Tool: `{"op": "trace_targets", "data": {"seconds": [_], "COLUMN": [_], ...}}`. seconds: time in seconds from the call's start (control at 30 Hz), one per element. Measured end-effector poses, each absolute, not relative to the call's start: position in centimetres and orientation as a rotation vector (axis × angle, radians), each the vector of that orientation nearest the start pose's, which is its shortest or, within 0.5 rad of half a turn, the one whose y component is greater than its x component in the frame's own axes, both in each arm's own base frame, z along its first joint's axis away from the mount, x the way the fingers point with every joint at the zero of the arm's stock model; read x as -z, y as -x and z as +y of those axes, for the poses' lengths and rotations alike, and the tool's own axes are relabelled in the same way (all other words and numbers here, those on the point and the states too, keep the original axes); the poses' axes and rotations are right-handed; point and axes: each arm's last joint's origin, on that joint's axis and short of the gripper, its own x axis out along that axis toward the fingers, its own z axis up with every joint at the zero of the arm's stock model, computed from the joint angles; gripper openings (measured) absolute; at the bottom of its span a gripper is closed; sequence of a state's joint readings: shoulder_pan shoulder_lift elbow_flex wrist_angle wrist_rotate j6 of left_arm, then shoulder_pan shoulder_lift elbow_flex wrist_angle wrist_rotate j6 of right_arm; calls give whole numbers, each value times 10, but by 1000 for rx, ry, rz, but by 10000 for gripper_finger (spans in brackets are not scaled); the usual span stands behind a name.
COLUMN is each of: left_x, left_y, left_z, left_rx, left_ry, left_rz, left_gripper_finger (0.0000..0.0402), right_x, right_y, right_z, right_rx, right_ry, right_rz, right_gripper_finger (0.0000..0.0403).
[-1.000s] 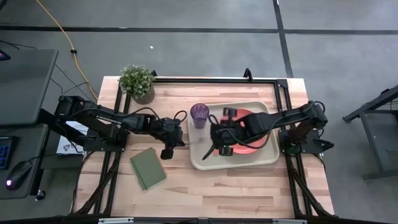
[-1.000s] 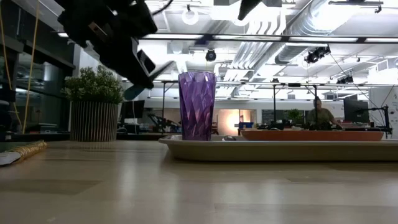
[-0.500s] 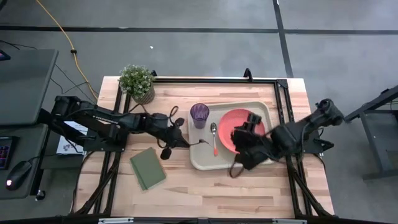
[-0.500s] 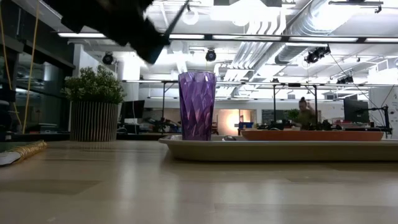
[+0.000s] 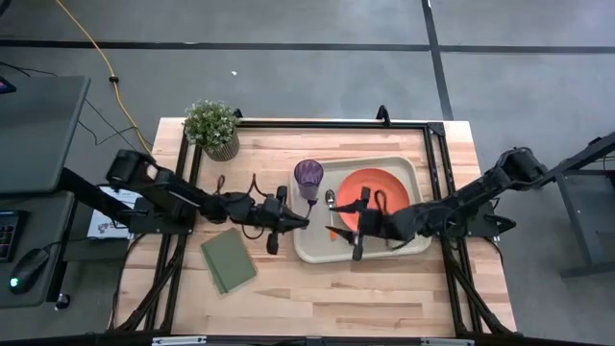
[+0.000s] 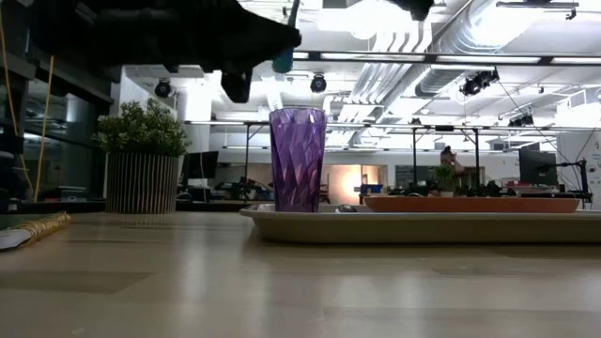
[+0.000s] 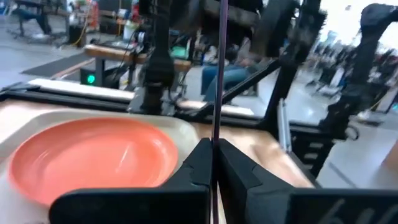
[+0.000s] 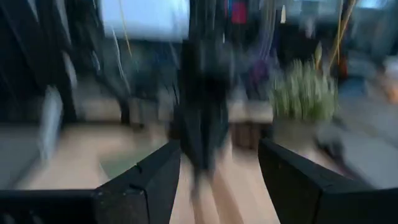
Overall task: Pick and place plate/cup/fork/spoon on tray
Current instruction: Put the blue fork on the gray serving tray to the left of the orange spoon
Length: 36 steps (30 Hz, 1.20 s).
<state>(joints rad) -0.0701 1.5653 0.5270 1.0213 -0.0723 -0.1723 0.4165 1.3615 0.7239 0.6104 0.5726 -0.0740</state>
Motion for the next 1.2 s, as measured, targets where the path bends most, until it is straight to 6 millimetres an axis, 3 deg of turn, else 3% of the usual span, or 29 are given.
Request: {"op": "trace_targets", "data": {"seconds": [0.13, 0.43, 0.63, 0.77, 0.93, 1.1, 1.2], "left_x": [-175, -165, -165, -164, -163, -164, -176], "left_y": [-298, -319, -320, -320, -320, -319, -311], "left_z": [-22, -25, -24, -24, -22, -17, -8], "left_rx": [14, 51, 43, 19, 5, -3, -25], "left_ry": [202, 238, 234, 234, 232, 187, 169], "left_rz": [-42, -12, -8, -7, 4, 51, 126], "left_gripper_finger": [0, 0, 0, 0, 1, 20, 48], "right_x": [-271, -282, -286, -286, -286, -287, -301], "right_y": [-271, -288, -289, -289, -289, -287, -276], "right_z": [91, 75, 75, 75, 76, 75, 73], "right_rx": [181, 173, 118, 94, 80, 126, 175], "right_ry": [93, 91, 69, 45, 34, 36, 46], "right_rz": [-124, -24, -39, -40, -42, -16, 31], "right_gripper_finger": [209, 209, 204, 155, 21, 7, 5]}}
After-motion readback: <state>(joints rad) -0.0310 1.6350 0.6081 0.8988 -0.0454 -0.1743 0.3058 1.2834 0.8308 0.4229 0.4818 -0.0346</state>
